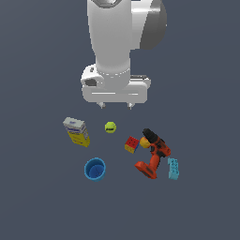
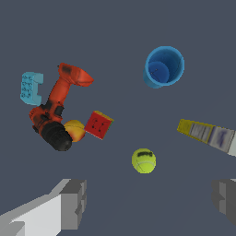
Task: Pick up a designated object from a clutter of objects.
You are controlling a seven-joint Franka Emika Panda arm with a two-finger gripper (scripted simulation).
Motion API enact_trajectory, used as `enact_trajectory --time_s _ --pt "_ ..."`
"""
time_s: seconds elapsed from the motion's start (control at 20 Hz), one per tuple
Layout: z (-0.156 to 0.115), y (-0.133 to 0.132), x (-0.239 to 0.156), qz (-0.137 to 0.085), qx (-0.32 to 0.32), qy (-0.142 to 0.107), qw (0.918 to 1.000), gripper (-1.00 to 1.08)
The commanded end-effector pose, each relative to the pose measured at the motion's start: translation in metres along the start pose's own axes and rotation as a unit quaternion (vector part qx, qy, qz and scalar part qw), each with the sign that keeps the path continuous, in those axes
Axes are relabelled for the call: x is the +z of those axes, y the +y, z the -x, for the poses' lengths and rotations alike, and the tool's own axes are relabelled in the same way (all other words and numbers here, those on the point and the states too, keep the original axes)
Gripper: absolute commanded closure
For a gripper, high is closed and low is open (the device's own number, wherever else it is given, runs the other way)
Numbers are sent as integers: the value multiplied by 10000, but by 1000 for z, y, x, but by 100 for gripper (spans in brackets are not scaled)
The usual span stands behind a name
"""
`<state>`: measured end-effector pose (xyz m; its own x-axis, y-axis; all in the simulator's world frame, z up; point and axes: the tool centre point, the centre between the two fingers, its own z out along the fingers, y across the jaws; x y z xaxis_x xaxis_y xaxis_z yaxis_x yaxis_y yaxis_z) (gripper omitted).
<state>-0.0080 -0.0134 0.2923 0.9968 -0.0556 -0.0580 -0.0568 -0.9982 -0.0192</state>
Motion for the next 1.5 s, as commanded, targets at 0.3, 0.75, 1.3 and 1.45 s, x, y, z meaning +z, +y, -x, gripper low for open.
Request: enact_trajectory --time_s 0.3,0.75,1.3,1.45 --pt "1 7 -5 47 -55 6 10000 -92" --pt "1 10 -6 73 -110 10 9999 -92" --pt "-11 -1 28 142 -912 41 9957 -92" --pt "-16 -6 45 170 -1300 54 9914 -92"
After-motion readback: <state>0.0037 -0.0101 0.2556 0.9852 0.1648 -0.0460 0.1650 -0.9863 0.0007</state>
